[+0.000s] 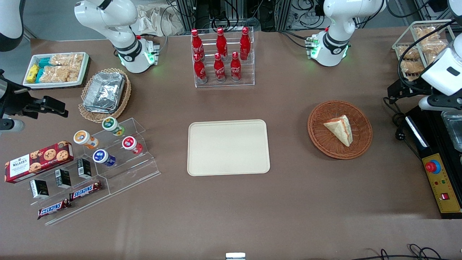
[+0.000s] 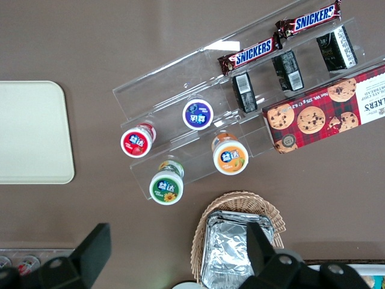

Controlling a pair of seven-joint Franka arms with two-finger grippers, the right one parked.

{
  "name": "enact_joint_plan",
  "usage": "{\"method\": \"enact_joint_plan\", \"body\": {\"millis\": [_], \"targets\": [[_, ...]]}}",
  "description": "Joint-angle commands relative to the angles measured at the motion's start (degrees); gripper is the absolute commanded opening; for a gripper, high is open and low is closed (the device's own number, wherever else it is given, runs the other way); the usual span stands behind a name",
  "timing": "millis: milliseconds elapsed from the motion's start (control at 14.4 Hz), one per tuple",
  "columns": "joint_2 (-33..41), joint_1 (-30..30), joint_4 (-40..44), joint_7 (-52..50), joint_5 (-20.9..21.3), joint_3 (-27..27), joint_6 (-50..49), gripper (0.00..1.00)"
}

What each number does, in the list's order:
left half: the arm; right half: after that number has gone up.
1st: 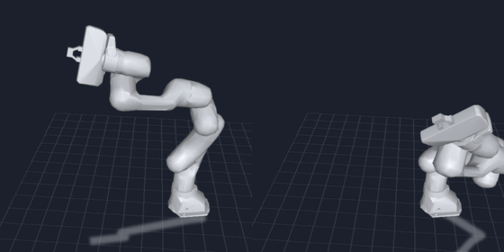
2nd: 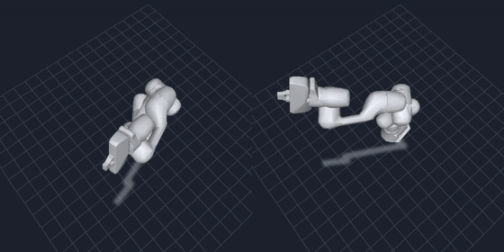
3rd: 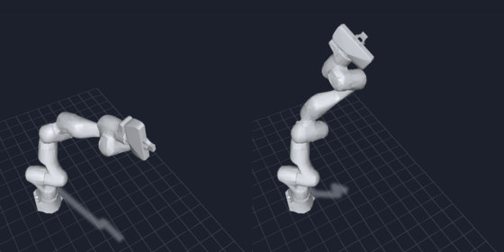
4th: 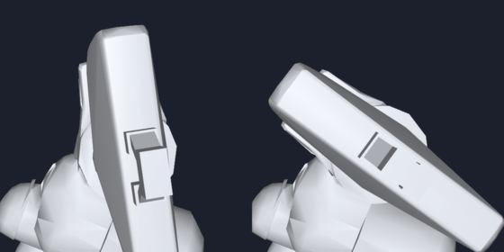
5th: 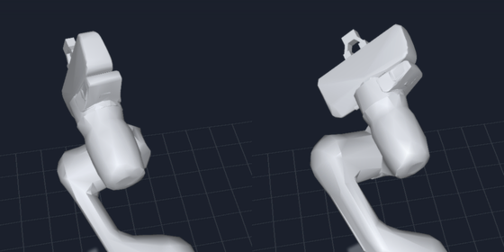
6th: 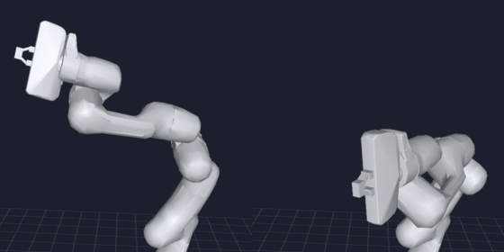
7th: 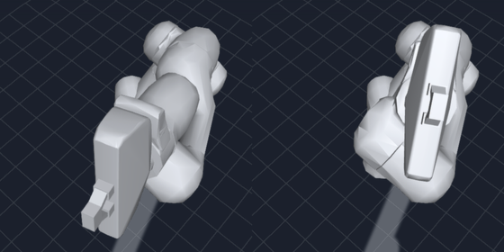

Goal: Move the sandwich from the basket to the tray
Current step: 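Move the left gripper over the wrapped sandwich in the wicker basket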

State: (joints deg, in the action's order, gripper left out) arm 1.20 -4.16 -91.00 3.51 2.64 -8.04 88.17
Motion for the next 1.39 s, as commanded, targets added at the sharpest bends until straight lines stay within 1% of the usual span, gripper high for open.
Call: {"method": "enact_joint_plan", "body": {"millis": [0,139,209,348,417,487,626,765,835,974,1113,1322], "targets": [[-1.45,-0.15,1.87,-3.21,-0.53,-0.40,-1.43,1.00],[-1.72,-0.23,1.62,-7.88,-0.80,-0.31,-1.42,1.00],[-3.12,-0.23,1.52,-12.69,-1.06,-0.31,-1.42,1.00],[-3.14,-0.14,-2.06,-26.38,-4.74,-0.31,0.15,1.00],[-1.65,-0.14,-5.39,-30.54,-4.75,-0.40,1.98,1.00],[0.36,-0.14,-10.47,-33.71,-4.66,-0.31,5.66,1.00],[5.37,-0.14,-23.81,-38.29,-4.58,-0.40,16.80,1.00],[8.63,-0.14,-34.38,-44.61,-4.58,-0.40,24.99,1.00],[8.99,-0.14,-37.21,-46.38,-4.49,-0.40,27.38,1.00],[8.38,-0.14,-39.95,-48.85,-4.49,-0.40,30.20,1.00],[8.03,-0.32,-43.28,-49.47,-4.23,-0.40,32.93,1.00],[6.98,-0.49,-48.21,-50.44,-4.31,-0.40,40.39,1.00]]}}
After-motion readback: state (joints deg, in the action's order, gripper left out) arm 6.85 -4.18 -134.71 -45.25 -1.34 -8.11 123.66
